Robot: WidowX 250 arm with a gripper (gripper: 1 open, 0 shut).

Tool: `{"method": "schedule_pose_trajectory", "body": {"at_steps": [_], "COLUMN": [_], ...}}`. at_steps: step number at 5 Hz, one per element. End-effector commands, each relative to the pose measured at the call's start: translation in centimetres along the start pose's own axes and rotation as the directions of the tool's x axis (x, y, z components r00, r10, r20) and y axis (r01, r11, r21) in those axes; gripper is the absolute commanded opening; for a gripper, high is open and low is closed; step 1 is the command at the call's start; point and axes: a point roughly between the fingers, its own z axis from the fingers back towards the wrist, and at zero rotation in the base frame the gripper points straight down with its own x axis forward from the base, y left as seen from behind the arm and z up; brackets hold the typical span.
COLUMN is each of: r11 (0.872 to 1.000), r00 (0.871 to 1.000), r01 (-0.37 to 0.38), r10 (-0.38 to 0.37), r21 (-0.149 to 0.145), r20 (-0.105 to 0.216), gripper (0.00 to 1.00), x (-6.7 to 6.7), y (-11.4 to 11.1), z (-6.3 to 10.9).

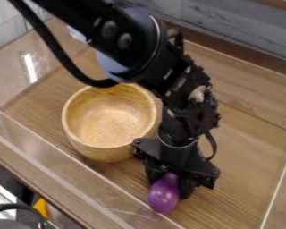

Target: Remove the purple eggplant from inside the brown bowl and put it on the table

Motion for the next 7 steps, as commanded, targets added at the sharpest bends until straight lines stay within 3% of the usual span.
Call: {"method": "schedule_pose_trajectory", "body": {"at_steps": [1, 6, 7], "r11": [1.0, 0.999, 0.999], "r00": [0.999, 0.999, 0.999], "r01": [-0.016, -0.039, -0.044], "r10": [0.017, 0.04, 0.044], "r21": [-0.027, -0.023, -0.021], "r20": [0.042, 0.019, 0.012], "gripper": [0.0, 0.0, 1.0], "x": [1.03, 1.65, 1.7], "y": [-0.22, -0.4, -0.42], "z": [1.36, 1.11, 0.99]}}
